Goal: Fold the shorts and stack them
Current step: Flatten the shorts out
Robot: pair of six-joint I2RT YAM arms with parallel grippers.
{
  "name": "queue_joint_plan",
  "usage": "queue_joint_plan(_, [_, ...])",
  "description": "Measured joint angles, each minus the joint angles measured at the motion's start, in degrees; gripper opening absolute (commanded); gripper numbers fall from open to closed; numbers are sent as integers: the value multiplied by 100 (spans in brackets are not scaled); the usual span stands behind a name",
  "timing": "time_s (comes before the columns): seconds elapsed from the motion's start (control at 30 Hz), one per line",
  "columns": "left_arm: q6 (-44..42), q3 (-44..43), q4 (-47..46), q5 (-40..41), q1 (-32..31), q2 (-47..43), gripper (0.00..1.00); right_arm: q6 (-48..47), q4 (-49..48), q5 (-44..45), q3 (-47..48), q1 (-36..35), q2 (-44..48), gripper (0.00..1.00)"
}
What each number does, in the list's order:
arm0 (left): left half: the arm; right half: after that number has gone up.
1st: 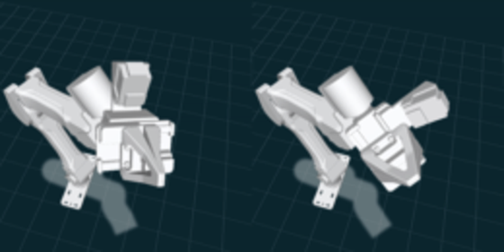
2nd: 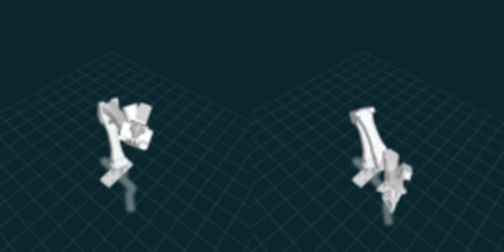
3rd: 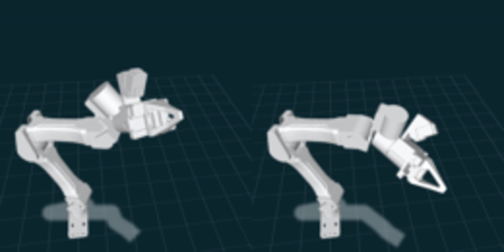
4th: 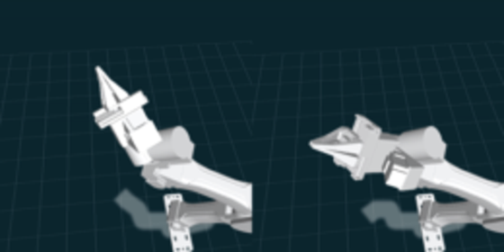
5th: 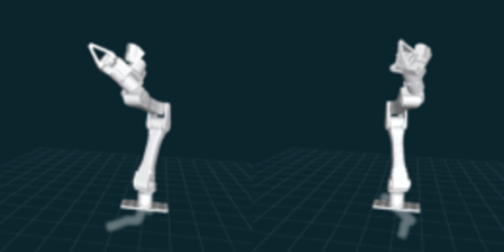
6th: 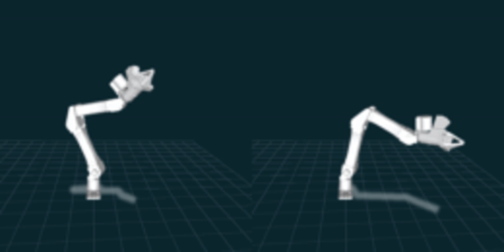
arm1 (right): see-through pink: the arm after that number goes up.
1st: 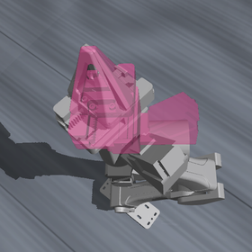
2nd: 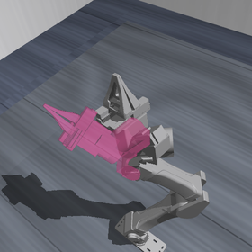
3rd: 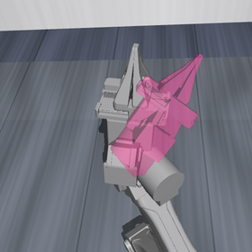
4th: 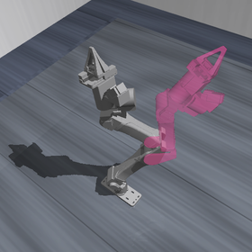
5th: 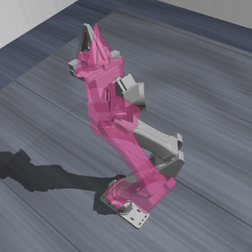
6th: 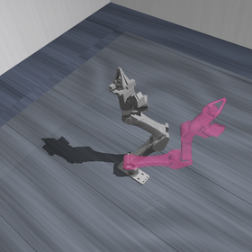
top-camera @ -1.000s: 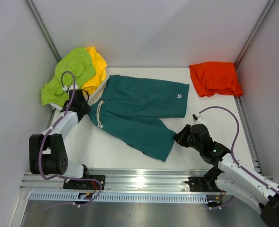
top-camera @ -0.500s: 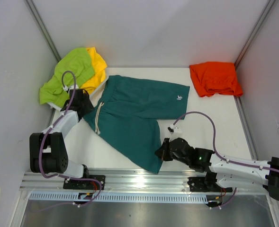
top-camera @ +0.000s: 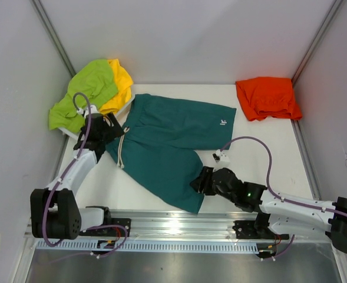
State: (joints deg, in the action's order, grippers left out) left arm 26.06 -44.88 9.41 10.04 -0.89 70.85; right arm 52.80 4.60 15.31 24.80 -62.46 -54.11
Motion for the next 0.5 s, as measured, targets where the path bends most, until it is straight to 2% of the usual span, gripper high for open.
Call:
queue_joint_plan(0.17, [249, 219, -146, -339, -407, -85, 99, 20, -243, -184, -129, 345, 0, 68])
queue_joint_plan(0.2, [310, 302, -184, -448, -463, -131, 99, 22, -299, -238, -164, 426, 0, 73])
queue_joint_plan(0.37, [719, 927, -232, -728, -979, -839, 99, 72, -654, -614, -415, 916, 0, 79])
queue_joint_plan(0.5, [1185, 1307, -417, -826, -1867, -1665, 99, 170, -957, -844, -715, 1161, -2, 80])
